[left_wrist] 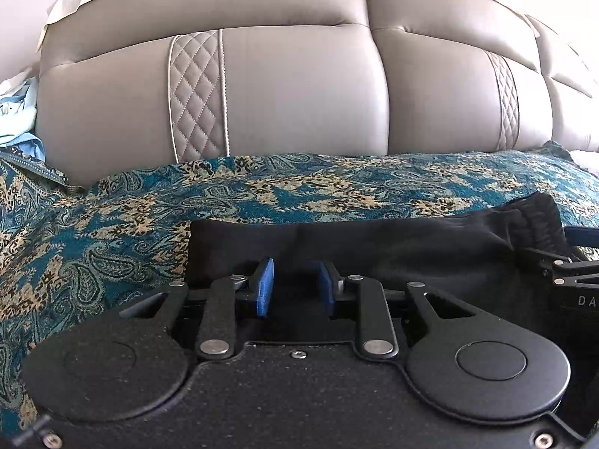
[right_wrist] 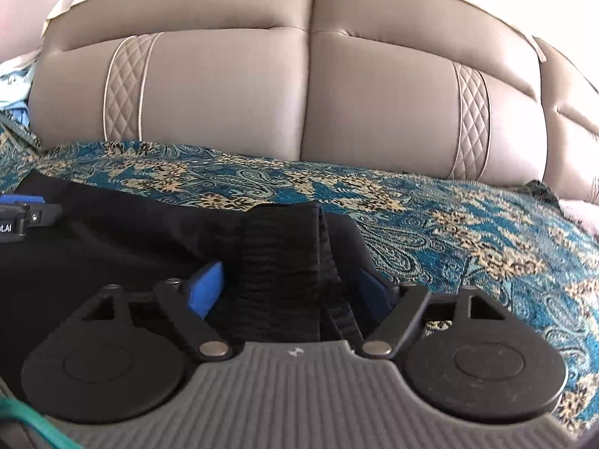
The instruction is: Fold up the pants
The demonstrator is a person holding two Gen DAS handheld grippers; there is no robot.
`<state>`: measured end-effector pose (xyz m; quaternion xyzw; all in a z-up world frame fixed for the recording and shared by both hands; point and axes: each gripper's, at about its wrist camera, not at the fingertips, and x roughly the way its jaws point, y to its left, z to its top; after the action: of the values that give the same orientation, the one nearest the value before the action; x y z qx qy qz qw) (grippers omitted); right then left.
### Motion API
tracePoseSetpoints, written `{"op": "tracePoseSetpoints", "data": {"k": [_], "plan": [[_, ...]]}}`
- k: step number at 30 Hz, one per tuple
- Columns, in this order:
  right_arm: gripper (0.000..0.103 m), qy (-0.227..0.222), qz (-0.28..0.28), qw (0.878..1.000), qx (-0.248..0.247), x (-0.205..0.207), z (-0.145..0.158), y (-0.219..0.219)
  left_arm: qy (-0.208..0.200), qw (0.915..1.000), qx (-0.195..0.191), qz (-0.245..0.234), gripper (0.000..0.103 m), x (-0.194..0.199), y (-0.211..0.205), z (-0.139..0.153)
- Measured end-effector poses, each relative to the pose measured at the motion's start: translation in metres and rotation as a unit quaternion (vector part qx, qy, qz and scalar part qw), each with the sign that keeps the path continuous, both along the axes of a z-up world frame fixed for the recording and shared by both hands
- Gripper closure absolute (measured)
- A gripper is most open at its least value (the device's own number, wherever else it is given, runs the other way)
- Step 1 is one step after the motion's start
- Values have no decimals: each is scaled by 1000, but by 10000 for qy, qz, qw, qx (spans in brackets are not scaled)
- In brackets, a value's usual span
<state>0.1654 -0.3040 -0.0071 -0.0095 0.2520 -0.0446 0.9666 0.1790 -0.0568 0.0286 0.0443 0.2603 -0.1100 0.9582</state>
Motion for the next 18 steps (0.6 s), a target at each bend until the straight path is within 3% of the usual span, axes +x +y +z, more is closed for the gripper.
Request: {"op": "tracePoseSetpoints", "data": {"k": [5, 7, 9, 14, 18], "plan": [[5, -8, -94, 9987, 510, 4, -6, -16, -137, 9996, 212, -121, 69, -8, -5, -1], [2, -29, -58, 9984, 568, 3, -7, -18, -86, 9997, 117, -178, 46, -13, -3, 1], [0, -31, -24, 9981, 615, 1, -8, -19, 17, 9995, -137, -297, 30, -19, 2, 4], [0, -47, -71, 9967, 808, -6, -5, -26, -159, 9994, -12, -316, 18, -44, 9, 14], [0, -103, -114, 9960, 878, -11, 5, -40, -403, 9989, -218, -18, 5, -46, 33, 26]]}}
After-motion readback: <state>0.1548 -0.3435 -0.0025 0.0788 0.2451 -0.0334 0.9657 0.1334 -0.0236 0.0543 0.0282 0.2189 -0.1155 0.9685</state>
